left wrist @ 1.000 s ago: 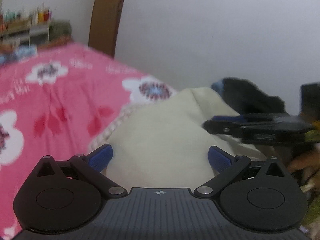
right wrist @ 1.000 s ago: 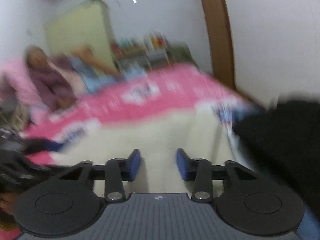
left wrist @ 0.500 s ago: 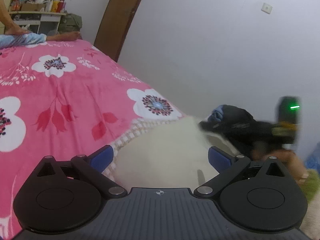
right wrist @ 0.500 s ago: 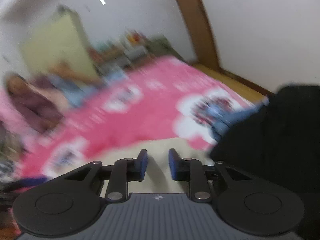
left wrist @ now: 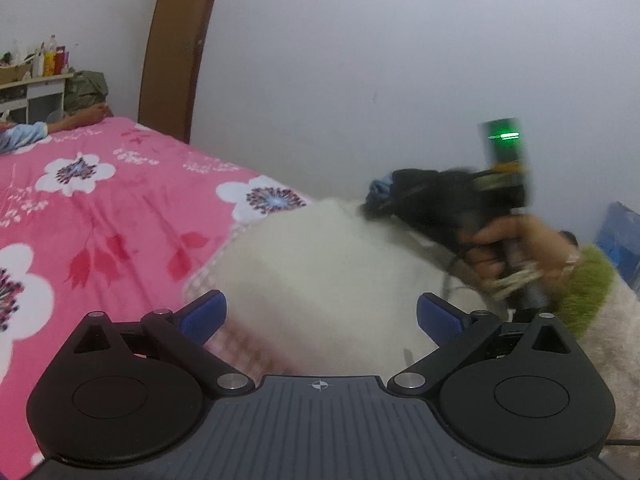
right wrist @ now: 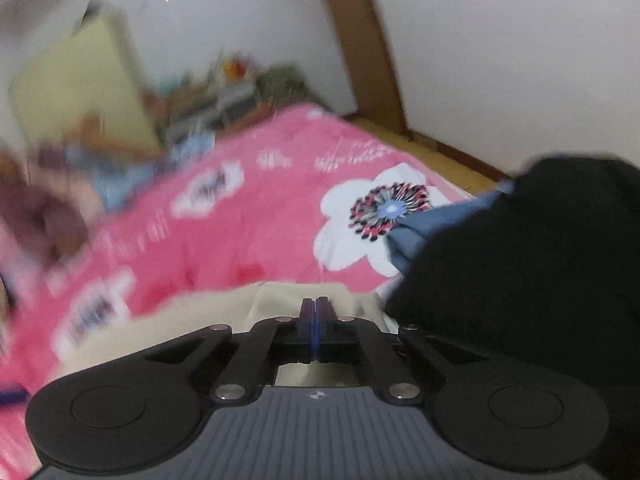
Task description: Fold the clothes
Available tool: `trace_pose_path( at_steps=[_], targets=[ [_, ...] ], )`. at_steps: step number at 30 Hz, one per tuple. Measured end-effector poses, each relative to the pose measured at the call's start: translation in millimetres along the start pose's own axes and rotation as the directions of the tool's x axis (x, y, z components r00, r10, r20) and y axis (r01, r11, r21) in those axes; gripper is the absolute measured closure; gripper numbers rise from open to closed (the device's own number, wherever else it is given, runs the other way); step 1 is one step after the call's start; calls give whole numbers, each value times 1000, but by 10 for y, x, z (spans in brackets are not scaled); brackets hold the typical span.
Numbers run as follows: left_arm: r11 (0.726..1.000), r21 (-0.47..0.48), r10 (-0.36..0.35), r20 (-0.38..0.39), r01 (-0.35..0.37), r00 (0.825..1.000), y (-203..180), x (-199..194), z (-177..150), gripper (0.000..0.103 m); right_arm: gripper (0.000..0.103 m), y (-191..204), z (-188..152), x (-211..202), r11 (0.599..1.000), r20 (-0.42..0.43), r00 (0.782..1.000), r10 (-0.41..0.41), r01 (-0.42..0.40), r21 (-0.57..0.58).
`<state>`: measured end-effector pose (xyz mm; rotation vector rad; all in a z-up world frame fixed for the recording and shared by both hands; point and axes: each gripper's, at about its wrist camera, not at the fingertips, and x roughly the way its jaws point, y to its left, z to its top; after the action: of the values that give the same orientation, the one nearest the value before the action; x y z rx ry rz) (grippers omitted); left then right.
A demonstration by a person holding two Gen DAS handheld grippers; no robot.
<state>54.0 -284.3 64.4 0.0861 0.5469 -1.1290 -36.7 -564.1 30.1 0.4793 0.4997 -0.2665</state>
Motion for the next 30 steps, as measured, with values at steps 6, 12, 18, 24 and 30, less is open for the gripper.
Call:
trace_pose_path(
  at_steps=[6, 12, 18, 24, 30],
  targets=[
    [997, -36, 68, -8, -68, 998, 171, -93, 26, 1, 101, 98, -493, -1031, 993, 71, 992, 107, -104, -49],
    [986, -49, 152, -90, -157, 984, 1, 238, -10, 0, 101, 133, -1185, -1124, 994, -63, 994, 88, -92, -59],
    [986, -75, 141, -100, -148, 985, -36, 34, -17, 1, 101, 339, -1510, -1266, 995, -24, 999, -26, 24, -99],
    [989, 124, 95, -139, -78, 986, -534, -32, -227, 1, 100, 582, -1835, -1410, 992, 5, 1000, 1, -1, -128],
    [986, 120, 133, -186, -112, 973, -659, -162, -457, 1, 98, 296, -2181, -1542, 988, 23, 997, -71, 68, 136]
  ],
)
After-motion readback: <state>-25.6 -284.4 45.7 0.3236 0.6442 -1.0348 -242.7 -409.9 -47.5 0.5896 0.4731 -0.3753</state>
